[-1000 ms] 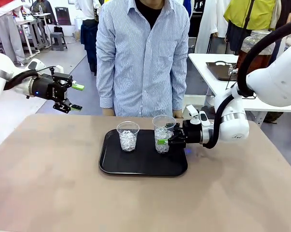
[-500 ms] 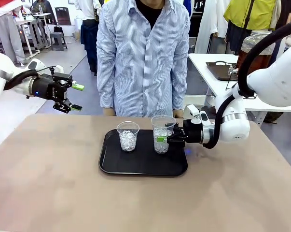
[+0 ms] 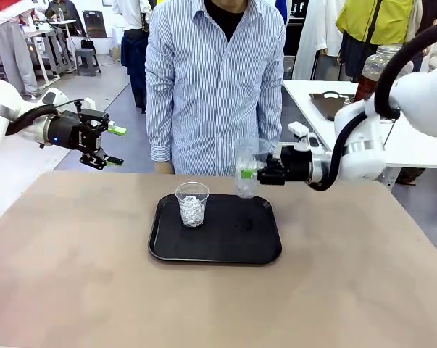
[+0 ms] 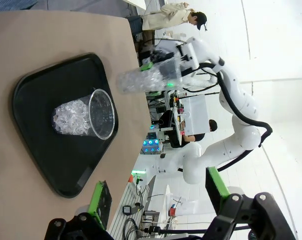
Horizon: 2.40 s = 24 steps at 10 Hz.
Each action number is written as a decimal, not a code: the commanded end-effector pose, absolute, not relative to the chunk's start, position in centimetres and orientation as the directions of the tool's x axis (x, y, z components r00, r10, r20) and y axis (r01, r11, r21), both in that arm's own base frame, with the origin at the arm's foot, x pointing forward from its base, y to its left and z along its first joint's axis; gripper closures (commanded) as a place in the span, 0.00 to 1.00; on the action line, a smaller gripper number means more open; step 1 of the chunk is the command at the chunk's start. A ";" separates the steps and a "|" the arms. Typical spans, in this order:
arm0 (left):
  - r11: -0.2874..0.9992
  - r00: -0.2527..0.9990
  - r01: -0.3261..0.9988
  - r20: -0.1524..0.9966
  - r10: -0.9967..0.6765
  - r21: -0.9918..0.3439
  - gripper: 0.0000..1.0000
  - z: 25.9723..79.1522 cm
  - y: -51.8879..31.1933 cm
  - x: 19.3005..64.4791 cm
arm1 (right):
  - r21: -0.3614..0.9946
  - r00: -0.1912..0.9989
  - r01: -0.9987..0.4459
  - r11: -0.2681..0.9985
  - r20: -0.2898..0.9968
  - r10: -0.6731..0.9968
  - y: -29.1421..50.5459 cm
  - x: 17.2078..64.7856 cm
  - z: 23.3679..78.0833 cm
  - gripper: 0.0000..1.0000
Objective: Pour the drink into the iced cup.
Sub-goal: Pick up the iced cup indicated by the human and present it to them, then open the gripper to release the iced cup you were holding.
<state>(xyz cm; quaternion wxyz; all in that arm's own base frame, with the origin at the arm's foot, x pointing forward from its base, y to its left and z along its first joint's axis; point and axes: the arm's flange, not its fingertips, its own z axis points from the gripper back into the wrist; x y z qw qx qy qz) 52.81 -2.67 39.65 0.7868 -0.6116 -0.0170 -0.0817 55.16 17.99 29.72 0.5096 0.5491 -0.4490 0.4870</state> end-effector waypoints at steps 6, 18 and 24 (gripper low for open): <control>0.239 0.985 0.154 0.131 -0.111 -0.959 0.00 39.8 -2.6 52.8 | 0.093 0.090 -0.991 -0.100 0.995 0.030 18.1 56.7 33.5 0.36; 0.239 0.985 0.154 0.131 -0.111 -0.959 0.00 39.8 -2.6 52.8 | 0.093 0.090 -0.991 -0.100 0.995 0.030 18.1 56.7 33.5 0.36; 0.239 0.985 0.154 0.131 -0.111 -0.959 0.00 39.8 -2.6 52.8 | 0.093 0.090 -0.991 -0.100 0.995 0.030 18.1 56.7 33.5 0.36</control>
